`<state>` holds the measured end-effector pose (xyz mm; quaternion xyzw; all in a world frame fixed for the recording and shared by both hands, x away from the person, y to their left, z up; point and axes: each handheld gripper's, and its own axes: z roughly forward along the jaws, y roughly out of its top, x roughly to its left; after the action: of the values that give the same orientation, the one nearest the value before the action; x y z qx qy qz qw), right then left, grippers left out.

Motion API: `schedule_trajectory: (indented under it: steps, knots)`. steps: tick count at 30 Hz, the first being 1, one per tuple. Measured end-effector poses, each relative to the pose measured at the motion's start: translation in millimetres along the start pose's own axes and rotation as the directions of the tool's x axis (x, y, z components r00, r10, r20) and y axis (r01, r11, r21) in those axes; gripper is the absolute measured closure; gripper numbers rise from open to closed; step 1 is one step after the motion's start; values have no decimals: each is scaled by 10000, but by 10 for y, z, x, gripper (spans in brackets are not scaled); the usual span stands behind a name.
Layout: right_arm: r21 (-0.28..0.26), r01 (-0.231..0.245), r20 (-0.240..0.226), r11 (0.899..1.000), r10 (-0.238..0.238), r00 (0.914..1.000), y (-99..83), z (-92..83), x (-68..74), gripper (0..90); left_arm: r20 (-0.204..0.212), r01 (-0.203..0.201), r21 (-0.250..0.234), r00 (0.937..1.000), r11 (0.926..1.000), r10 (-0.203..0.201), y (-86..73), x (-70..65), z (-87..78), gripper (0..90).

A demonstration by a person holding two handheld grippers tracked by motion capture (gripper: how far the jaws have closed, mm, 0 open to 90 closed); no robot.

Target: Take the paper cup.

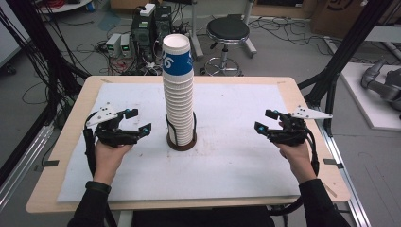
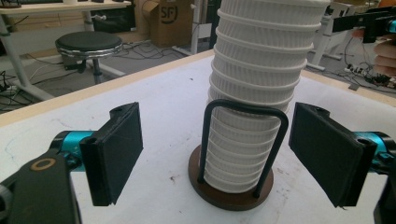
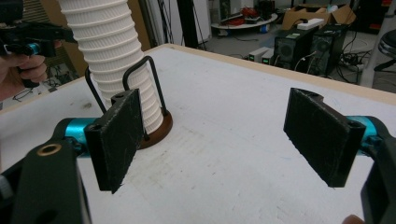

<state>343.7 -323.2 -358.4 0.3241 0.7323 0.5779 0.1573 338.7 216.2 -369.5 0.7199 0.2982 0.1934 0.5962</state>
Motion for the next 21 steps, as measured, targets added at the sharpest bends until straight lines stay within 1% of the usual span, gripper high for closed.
schedule_trajectory:
  steps: [5, 11, 14, 15, 17, 19, 20, 21]
  knots:
    - [2, -1, -55, 10000, 1, 10000, -2, -4, -8, 202, 20, 31, -98, 10000, 9999, -30, 10, 0, 3, 175]
    - [250, -115, -167, 9996, 119, 9998, -13, 20, -14, 202, 320, -53, -133, 9995, 9999, 57, 103, -35, 35, 173]
    - [222, -29, -158, 9998, 32, 9999, -10, 18, -6, 202, 510, -20, -81, 9987, 10000, 25, 139, -51, 52, 167]
    - [156, 34, -128, 9999, -32, 9999, -7, 11, 0, 202, 684, -102, -31, 9976, 9999, 104, 183, -76, 70, 167]
    - [141, 56, -117, 9999, -55, 9999, -5, 8, 1, 202, 744, -149, 11, 9971, 9999, 148, 201, -89, 78, 164]
    - [141, 35, -118, 9999, -33, 9999, -4, 7, 0, 202, 807, -447, 131, 9958, 9989, 435, 282, -133, 101, 161]
    - [141, 35, -118, 9999, -33, 9999, -4, 7, 0, 202, 807, -447, 131, 9958, 9989, 435, 282, -133, 101, 161]
    - [120, 44, -140, 9999, -42, 9999, -2, 6, 2, 202, 863, -537, 117, 9949, 9985, 525, 323, -150, 109, 161]
